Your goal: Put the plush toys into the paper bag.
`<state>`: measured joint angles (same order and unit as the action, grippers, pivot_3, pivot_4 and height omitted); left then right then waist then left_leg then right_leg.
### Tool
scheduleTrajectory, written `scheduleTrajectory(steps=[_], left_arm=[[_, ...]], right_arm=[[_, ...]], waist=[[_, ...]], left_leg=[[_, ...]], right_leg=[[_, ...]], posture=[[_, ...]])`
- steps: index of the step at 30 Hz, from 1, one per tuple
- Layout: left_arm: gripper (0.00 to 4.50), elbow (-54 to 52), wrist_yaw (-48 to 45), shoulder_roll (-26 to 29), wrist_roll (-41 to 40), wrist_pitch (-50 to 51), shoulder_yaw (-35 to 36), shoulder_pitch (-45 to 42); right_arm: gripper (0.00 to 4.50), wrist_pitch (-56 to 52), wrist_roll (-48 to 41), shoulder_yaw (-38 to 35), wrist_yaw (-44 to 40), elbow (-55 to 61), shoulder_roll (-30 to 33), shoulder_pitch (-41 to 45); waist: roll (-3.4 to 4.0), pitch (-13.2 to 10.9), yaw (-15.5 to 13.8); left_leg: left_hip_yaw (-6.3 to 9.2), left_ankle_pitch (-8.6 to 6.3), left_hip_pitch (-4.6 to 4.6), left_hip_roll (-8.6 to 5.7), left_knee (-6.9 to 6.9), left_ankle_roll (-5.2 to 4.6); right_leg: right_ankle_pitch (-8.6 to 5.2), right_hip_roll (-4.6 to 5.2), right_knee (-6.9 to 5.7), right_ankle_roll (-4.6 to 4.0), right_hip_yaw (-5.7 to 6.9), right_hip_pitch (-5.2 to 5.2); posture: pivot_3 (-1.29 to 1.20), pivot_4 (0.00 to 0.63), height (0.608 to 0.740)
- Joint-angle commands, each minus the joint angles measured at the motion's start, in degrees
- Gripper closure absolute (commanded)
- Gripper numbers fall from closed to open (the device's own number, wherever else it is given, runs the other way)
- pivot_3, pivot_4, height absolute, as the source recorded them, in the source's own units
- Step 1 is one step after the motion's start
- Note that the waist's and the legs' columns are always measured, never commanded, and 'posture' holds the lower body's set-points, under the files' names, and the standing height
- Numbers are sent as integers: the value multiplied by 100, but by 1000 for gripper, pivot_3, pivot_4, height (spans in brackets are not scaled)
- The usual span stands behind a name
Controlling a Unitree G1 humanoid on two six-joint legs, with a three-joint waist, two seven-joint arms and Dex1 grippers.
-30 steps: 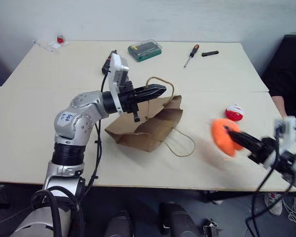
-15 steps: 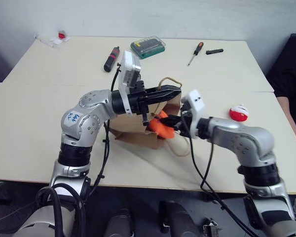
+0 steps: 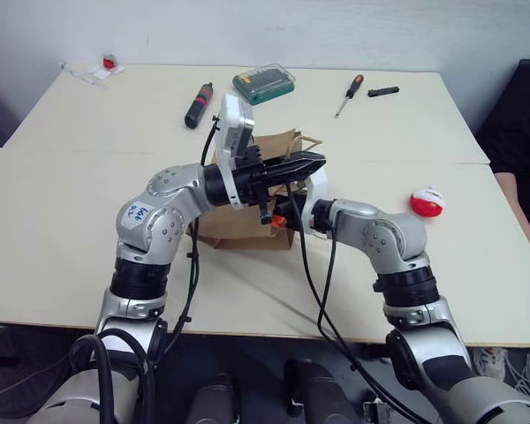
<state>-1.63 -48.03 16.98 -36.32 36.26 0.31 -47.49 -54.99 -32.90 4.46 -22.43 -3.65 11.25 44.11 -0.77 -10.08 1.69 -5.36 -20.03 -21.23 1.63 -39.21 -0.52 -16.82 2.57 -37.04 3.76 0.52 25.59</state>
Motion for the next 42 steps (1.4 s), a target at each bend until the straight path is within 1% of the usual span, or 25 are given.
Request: scheduleTrajectory(steps=[1, 4, 5, 7, 9, 10, 11, 13, 15, 16, 18, 19, 21, 23, 25, 28, 29, 31, 34, 38, 42], left_arm=[[4500, 185, 157, 90, -31, -135, 356, -260], [4500, 447, 233, 175, -9, -186, 544, -339], [4500, 488, 228, 208, 13, -212, 563, -343], [4500, 545, 216, 282, 42, -248, 602, -333], [4500, 569, 223, 349, 39, -243, 655, -297], [4500, 552, 238, 388, 8, -195, 702, -245], [4500, 531, 247, 418, -20, -160, 734, -201], [4500, 429, 226, 548, -57, -94, 791, -9], [4500, 349, 239, 610, -85, -65, 828, 86], [4500, 327, 250, 619, -99, -53, 840, 99], [4500, 273, 265, 646, -136, -17, 886, 117], [4500, 256, 267, 661, -152, 2, 911, 119], [4500, 239, 271, 684, -177, 15, 952, 128], [4500, 245, 275, 691, -178, 10, 962, 119], [4500, 262, 278, 684, -173, 5, 964, 96], [4500, 251, 285, 656, -161, -9, 948, 80], [4500, 240, 284, 641, -153, -19, 931, 70], [4500, 220, 293, 626, -158, -13, 917, 36], [4500, 151, 335, 592, -184, 30, 894, 6], [4500, -111, 362, 548, -226, 120, 798, 78], [4500, -334, 445, 521, -256, 217, 768, 138]], right_arm=[[3005, 17, -2, 104, -231, 523, 60, -108], [1894, 53, 241, 436, -442, 993, 406, -219], [1590, 55, 293, 506, -487, 1138, 508, -264], [803, 65, 427, 663, -608, 1543, 840, -425], [144, 12, 486, 615, -660, 2024, 1238, -720], [23, -82, 444, 440, -677, 2341, 1487, -975], [23, -151, 406, 316, -681, 2561, 1647, -1155], [23, -589, 46, -601, -551, 3318, 2001, -1855], [23, -1019, -405, -1528, -453, 3870, 2147, -2371], [23, -1153, -560, -1807, -420, 4012, 2176, -2501], [23, -1547, -900, -2877, -411, 4292, 2354, -2995], [23, -1698, -973, -3456, -414, 4370, 2453, -3275], [23, -1820, -943, -4375, -386, 4437, 2620, -3826], [23, -1751, -808, -4957, -347, 4412, 2726, -4332], [23, -1661, -728, -5224, -259, 4371, 2741, -4628], [23, -1518, -702, -5349, -137, 4270, 2649, -4764], [23, -1436, -652, -5304, -52, 4177, 2594, -4733], [23, -1134, -435, -4960, 125, 3930, 2532, -4566], [23, -672, -59, -4207, 380, 3323, 2491, -3978], [23, 395, 864, -3148, 697, 1978, 2506, -3020], [23, 1240, 1525, -2544, 1023, 485, 2400, -2013]], waist=[[0, 0, 1], [0, 0, 1], [0, 0, 1], [0, 0, -2], [0, 0, -14], [-1, 0, -18], [-1, 0, -37], [-1, 0, -59], [-2, 0, -76], [-2, -1, -76], [-3, -1, -71], [-3, -1, -97], [-3, -1, -149], [-3, -1, -167], [-5, 0, -170], [-5, 0, -129], [-4, 0, -127], [-5, 0, -125], [-5, 0, -107], [-4, 0, -116], [-3, 0, -112]], left_leg=[[0, 0, 0, 0, 0, 0], [1, 0, -1, 0, 0, 0], [2, 0, -1, 0, 0, 0], [2, 0, -1, 0, 0, 0], [4, 0, -1, 1, 1, 0], [4, 0, -4, 0, 1, 0], [6, 0, -4, -1, 1, 0], [6, -2, -5, -3, 2, -2], [7, -3, -7, -3, 4, -3], [7, -3, -6, -3, 3, -3], [5, -1, 0, -2, 1, -2], [7, 0, 1, -3, 1, -1], [8, 0, 7, -2, 4, 0], [4, 0, 9, -5, 4, -1], [3, 0, 10, -8, 4, -2], [-9, 1, 21, -8, 3, -2], [-12, 3, 25, -8, 3, 0], [-11, 6, 28, -7, 3, 5], [-14, 8, 30, -10, 3, 4], [-15, 10, 27, -11, 3, 5], [-18, 10, 23, -10, 3, 4]], right_leg=[[0, 0, 0, 0, 0, 0], [0, 0, 1, 0, 2, 1], [0, 0, 1, 0, 2, 1], [0, 0, 1, 0, 3, 1], [0, 0, 2, 0, 5, 0], [0, 0, 4, 0, 5, 0], [0, 2, 5, 0, 7, 0], [0, 6, 9, 0, 9, -2], [0, 8, 14, 0, 10, -3], [0, 8, 12, 0, 10, -3], [0, 7, 6, 0, 6, -5], [0, 7, 9, 0, 8, -7], [0, 3, 11, 0, 7, -12], [0, 2, 13, 0, 3, -13], [0, 3, 16, 1, 0, -14], [0, -2, 15, 1, -13, -15], [0, -4, 13, 1, -17, -15], [0, -8, 10, 0, -19, -15], [0, -9, 9, 0, -27, -15], [0, -9, 7, 0, -27, -9], [1, -8, 8, 0, -25, -6]], posture=[[0, 150, 740], [0, 150, 740], [0, 150, 740], [0, 150, 740], [0, 150, 740], [0, 150, 740], [0, 150, 740], [0, 150, 740], [0, 150, 740], [0, 150, 740], [0, 150, 740], [0, 150, 740], [0, 150, 740], [0, 150, 740], [0, 150, 740], [0, 150, 740], [0, 150, 740], [0, 150, 740], [0, 150, 740], [0, 150, 740], [0, 150, 740]])
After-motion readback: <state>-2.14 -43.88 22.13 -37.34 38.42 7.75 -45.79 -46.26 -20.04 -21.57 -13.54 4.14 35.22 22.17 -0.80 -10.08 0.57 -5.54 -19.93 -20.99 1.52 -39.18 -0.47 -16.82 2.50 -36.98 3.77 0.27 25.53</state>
